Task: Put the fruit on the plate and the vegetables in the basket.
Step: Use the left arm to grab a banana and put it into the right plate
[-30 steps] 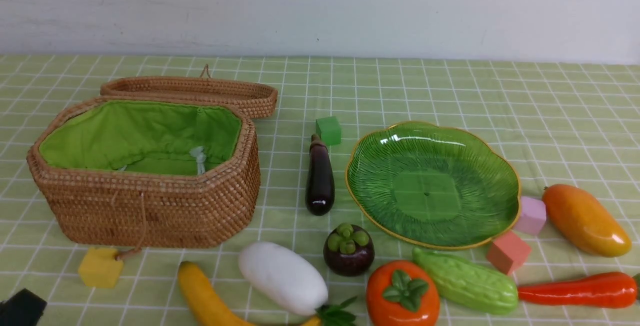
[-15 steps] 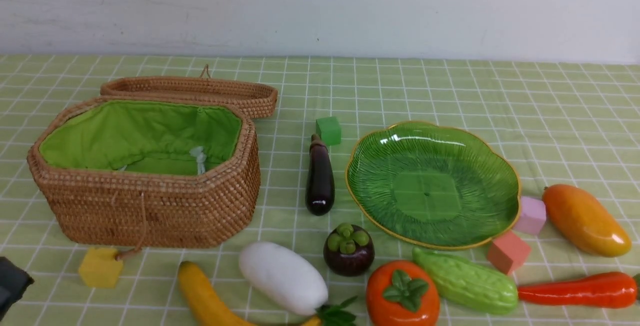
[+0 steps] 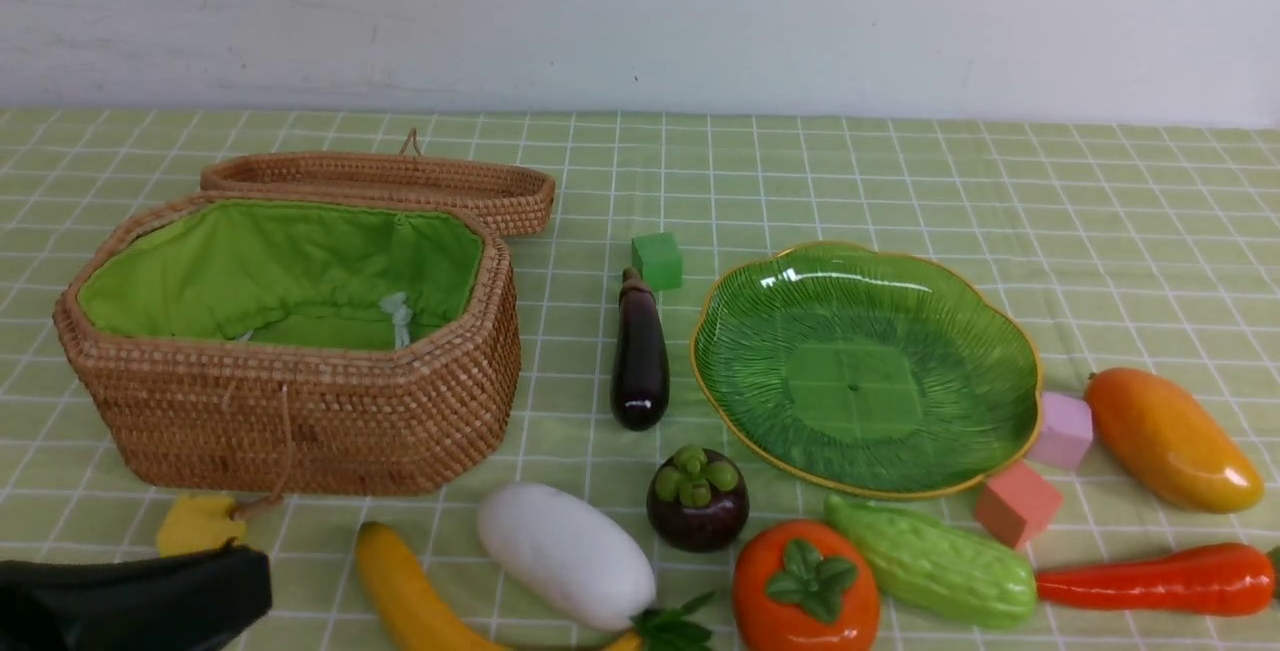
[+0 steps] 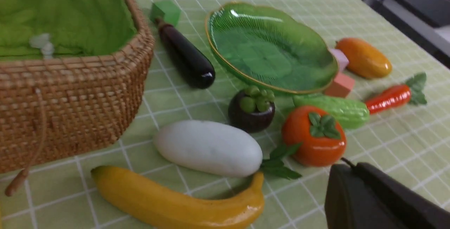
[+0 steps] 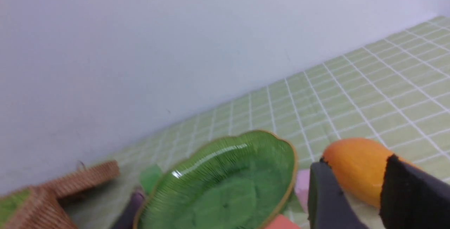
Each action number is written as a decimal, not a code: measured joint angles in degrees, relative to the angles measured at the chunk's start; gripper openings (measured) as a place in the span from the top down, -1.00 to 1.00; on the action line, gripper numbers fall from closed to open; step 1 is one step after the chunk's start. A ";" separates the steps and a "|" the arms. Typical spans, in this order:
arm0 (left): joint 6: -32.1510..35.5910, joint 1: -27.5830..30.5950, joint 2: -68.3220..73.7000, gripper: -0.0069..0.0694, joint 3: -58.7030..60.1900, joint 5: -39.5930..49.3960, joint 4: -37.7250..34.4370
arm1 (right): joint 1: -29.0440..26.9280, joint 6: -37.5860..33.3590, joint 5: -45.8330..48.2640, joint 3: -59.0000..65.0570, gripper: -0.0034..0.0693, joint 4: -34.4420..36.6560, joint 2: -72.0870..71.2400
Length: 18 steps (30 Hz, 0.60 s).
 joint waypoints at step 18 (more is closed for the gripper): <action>6.46 -4.62 21.66 0.85 -14.81 12.72 9.33 | 38.99 -9.47 57.36 -40.40 0.91 -1.25 21.81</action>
